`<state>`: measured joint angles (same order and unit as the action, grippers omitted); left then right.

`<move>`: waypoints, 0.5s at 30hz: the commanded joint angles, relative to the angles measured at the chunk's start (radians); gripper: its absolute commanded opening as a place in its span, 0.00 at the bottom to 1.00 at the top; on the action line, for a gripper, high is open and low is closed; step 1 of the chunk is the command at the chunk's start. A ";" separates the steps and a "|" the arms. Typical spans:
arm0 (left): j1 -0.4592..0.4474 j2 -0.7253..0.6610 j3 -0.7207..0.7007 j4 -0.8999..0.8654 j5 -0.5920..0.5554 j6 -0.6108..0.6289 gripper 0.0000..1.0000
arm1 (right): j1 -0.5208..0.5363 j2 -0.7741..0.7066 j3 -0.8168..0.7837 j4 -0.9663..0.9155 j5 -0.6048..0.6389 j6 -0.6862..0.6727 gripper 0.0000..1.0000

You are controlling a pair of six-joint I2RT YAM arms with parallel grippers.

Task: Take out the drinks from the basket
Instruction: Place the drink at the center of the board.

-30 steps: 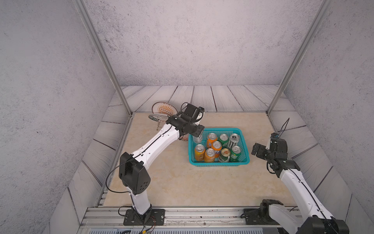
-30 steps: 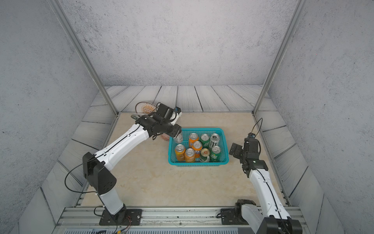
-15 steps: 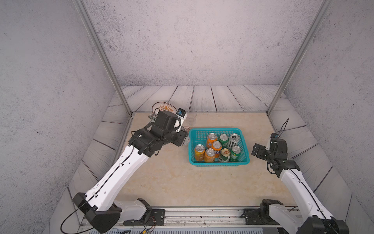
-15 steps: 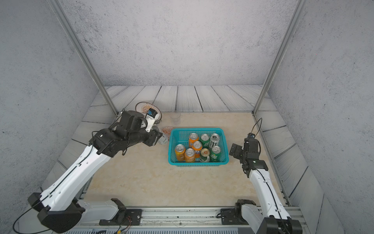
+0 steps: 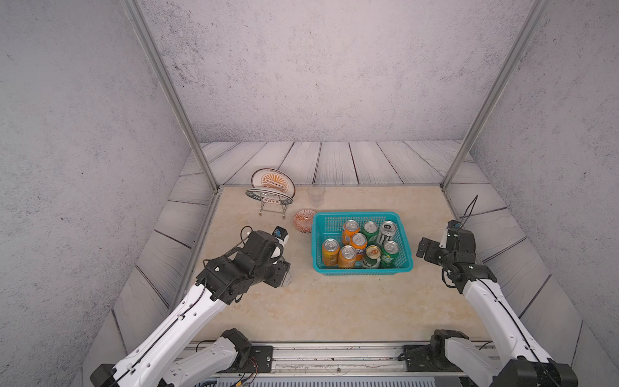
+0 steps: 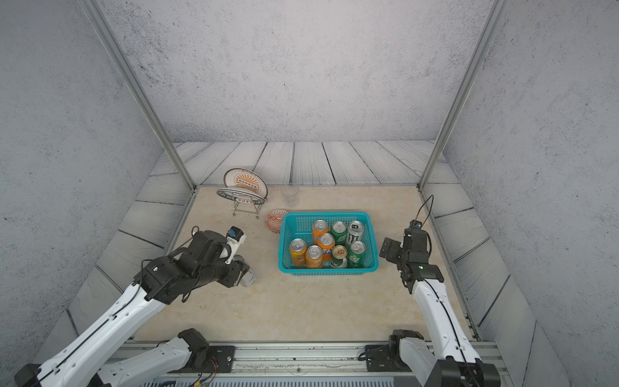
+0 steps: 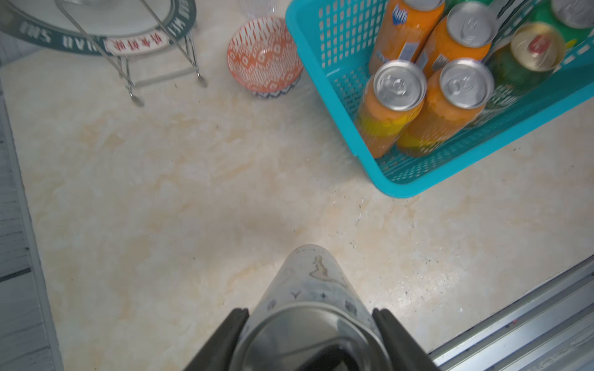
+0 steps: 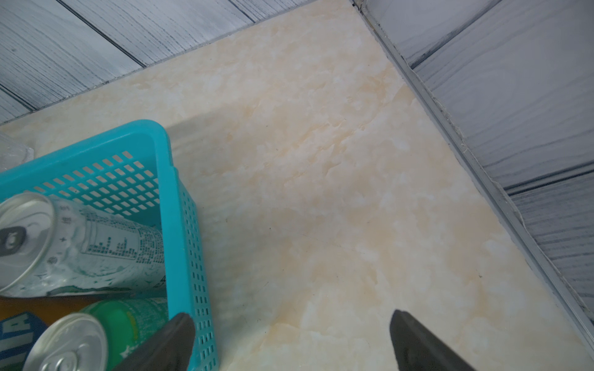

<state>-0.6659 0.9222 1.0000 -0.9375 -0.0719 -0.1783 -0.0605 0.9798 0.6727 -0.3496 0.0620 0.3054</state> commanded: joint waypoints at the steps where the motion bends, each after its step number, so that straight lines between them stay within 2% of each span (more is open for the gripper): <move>1: -0.004 -0.013 -0.059 0.137 -0.003 -0.036 0.41 | -0.003 -0.013 0.022 -0.023 0.009 -0.010 0.99; 15: -0.004 0.079 -0.174 0.318 -0.034 -0.023 0.41 | -0.002 -0.014 0.027 -0.025 -0.006 -0.008 0.99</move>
<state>-0.6659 1.0027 0.8288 -0.7086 -0.0875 -0.1921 -0.0601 0.9794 0.6735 -0.3660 0.0608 0.3008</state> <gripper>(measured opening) 0.619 0.994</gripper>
